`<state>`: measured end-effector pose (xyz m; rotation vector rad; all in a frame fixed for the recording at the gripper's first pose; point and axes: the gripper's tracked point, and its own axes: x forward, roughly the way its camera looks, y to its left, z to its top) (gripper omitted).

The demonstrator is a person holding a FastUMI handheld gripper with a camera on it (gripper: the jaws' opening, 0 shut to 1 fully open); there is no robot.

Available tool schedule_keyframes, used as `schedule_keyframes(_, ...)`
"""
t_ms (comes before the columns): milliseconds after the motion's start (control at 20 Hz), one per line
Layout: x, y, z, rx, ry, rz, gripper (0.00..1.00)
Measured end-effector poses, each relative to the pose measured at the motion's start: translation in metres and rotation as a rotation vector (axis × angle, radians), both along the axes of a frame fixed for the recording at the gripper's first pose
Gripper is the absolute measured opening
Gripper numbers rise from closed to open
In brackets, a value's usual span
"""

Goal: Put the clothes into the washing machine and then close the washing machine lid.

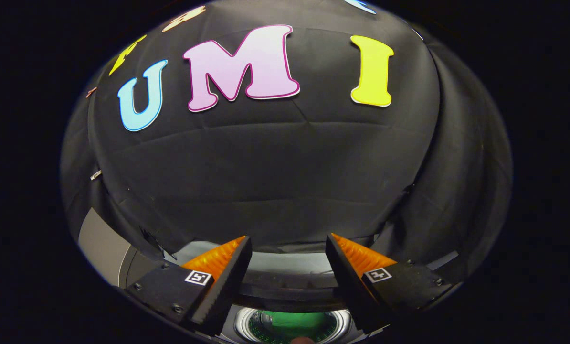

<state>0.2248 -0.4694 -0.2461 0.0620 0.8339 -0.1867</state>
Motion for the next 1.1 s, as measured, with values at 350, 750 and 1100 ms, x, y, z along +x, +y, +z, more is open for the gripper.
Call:
schedule_keyframes(350,-0.022,0.005,0.005,0.007,0.025,0.012,1.0)
schedule_keyframes(750,-0.05,0.012,0.01,0.003,0.023,0.018,1.0)
schedule_keyframes(1100,-0.072,0.016,0.012,-0.012,0.008,0.015,1.0)
